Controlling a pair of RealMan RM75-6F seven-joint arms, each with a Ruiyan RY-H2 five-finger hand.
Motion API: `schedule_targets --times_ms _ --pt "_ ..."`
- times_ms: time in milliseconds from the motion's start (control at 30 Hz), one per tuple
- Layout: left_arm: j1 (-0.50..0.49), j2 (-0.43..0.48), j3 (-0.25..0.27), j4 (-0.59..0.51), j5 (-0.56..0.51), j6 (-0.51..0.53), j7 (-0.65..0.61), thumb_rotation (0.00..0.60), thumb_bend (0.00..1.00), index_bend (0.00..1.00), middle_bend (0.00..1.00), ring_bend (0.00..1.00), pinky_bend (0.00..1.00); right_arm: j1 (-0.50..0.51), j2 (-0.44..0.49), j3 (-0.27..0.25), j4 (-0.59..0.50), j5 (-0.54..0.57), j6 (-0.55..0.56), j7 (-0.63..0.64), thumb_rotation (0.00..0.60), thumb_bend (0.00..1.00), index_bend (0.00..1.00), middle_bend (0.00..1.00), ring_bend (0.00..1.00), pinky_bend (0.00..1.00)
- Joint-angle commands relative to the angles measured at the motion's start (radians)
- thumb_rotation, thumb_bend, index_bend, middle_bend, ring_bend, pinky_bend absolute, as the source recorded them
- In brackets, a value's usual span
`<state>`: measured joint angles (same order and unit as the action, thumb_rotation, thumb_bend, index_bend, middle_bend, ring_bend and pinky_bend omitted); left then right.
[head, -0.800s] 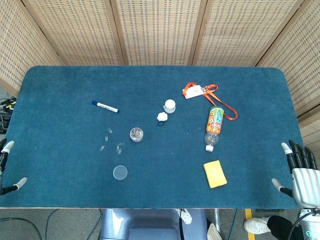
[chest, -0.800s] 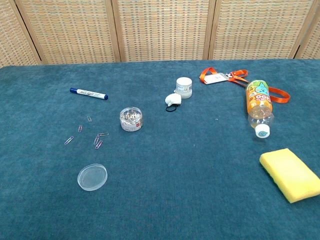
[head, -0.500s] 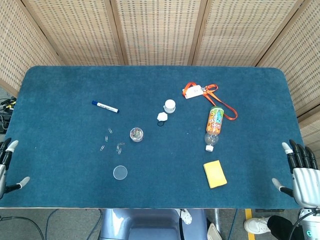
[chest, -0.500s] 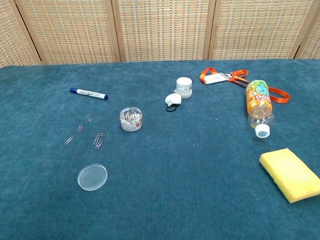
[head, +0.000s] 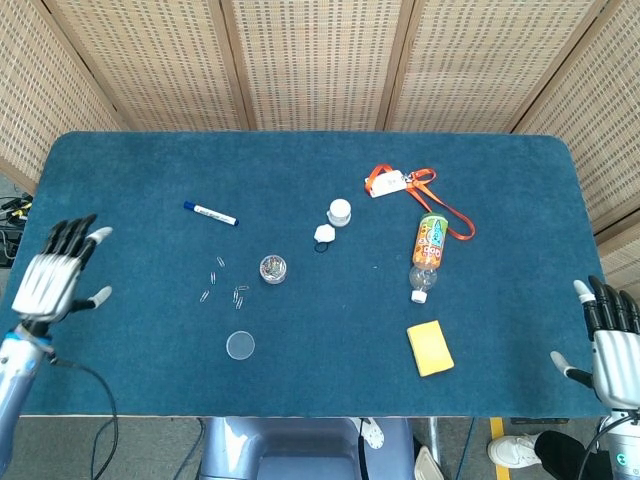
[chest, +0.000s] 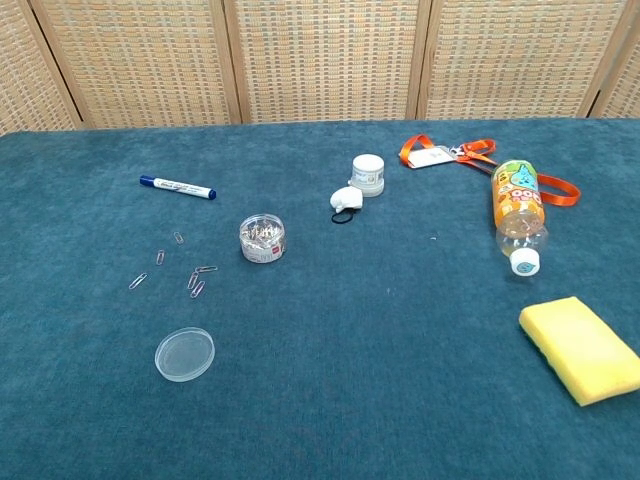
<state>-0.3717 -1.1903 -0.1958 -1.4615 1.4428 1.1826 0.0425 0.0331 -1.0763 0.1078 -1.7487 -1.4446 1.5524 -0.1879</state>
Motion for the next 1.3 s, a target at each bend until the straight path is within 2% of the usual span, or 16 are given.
schedule_targets --times_ms 33,200,333,433,600,700,933,1300 --pt "-0.183 -0.103 -0.063 0.191 -0.042 -0.196 -0.034 0.6 0.24 0.28 0.0 0.0 0.0 0.0 0.004 0.01 -0.007 0.012 0.004 0.0 0.6 0.0 0.0 0.0 0.0 0.0" --pt "-0.302 -0.198 -0.063 0.363 -0.017 -0.284 -0.039 0.6 0.24 0.35 0.0 0.0 0.0 0.007 0.005 0.025 -0.007 0.035 -0.002 -0.001 0.6 0.0 0.0 0.0 0.0 0.0" --pt "-0.379 -0.278 -0.039 0.477 0.005 -0.343 -0.019 0.6 0.24 0.35 0.0 0.0 0.0 0.019 -0.001 0.034 0.009 0.07 -0.032 -0.003 0.6 0.0 0.0 0.0 0.0 0.0" --pt "-0.412 -0.328 -0.016 0.531 0.019 -0.368 -0.011 0.6 0.25 0.35 0.0 0.0 0.0 0.025 -0.003 0.038 0.016 0.094 -0.051 -0.004 0.6 0.0 0.0 0.0 0.0 0.0" --pt "-0.441 -0.415 0.054 0.624 0.069 -0.378 0.003 0.6 0.33 0.42 0.0 0.0 0.0 0.017 -0.001 0.043 0.021 0.11 -0.039 0.001 0.6 0.0 0.0 0.0 0.0 0.0" --pt "-0.444 -0.453 0.079 0.674 0.082 -0.37 -0.013 0.6 0.36 0.44 0.0 0.0 0.0 0.011 0.003 0.043 0.025 0.114 -0.034 0.012 0.6 0.0 0.0 0.0 0.0 0.0" --pt "-0.446 -0.492 0.099 0.701 0.08 -0.353 -0.042 0.6 0.36 0.46 0.0 0.0 0.0 0.005 0.011 0.037 0.016 0.1 -0.026 0.026 0.6 0.0 0.0 0.0 0.0 0.0" --pt "-0.472 -0.549 0.095 0.716 0.034 -0.397 0.005 0.6 0.36 0.46 0.0 0.0 0.0 0.009 0.004 0.028 0.01 0.093 -0.034 0.014 0.6 0.0 0.0 0.0 0.0 0.0"
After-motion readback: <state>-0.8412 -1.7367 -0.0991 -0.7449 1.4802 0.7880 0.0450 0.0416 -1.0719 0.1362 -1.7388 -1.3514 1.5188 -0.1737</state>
